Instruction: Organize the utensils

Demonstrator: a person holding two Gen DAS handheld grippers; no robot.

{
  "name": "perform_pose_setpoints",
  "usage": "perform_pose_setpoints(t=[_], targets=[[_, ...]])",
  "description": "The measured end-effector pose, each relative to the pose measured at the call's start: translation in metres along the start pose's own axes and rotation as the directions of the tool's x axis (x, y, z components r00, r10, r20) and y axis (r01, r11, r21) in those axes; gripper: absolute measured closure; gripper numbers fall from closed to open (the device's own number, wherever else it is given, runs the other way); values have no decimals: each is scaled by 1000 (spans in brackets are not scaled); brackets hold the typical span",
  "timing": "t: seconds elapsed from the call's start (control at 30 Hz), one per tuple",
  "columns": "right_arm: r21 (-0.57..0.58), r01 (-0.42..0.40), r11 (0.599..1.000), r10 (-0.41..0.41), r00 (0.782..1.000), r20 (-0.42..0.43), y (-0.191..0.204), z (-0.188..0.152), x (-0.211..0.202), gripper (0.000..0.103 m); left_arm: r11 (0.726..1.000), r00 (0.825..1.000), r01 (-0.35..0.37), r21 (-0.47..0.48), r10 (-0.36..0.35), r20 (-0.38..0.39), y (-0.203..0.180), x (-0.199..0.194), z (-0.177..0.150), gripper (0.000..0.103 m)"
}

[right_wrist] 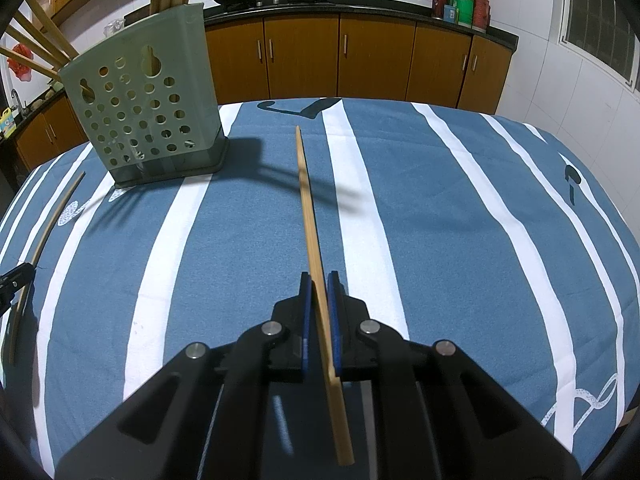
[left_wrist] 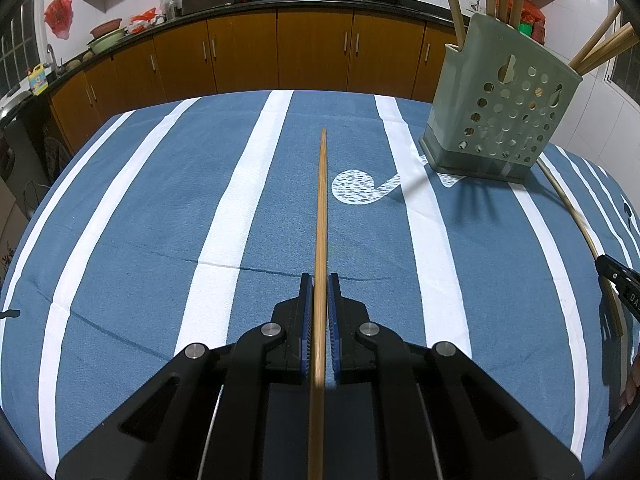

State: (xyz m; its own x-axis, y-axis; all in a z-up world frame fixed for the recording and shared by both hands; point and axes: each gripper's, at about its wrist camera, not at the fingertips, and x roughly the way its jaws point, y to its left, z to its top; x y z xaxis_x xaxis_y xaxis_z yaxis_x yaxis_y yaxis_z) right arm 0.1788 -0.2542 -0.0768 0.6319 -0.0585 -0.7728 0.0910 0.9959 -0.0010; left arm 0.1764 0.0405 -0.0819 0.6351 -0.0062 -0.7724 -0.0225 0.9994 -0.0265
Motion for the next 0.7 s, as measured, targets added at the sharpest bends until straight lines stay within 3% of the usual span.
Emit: perform_pose_setpoints(t=[0.7], targets=[[16,-26,1000,26,1000,1,-6,-7,-5,94,999,1000,-25,29,25,-6,0,-5,-6,94]])
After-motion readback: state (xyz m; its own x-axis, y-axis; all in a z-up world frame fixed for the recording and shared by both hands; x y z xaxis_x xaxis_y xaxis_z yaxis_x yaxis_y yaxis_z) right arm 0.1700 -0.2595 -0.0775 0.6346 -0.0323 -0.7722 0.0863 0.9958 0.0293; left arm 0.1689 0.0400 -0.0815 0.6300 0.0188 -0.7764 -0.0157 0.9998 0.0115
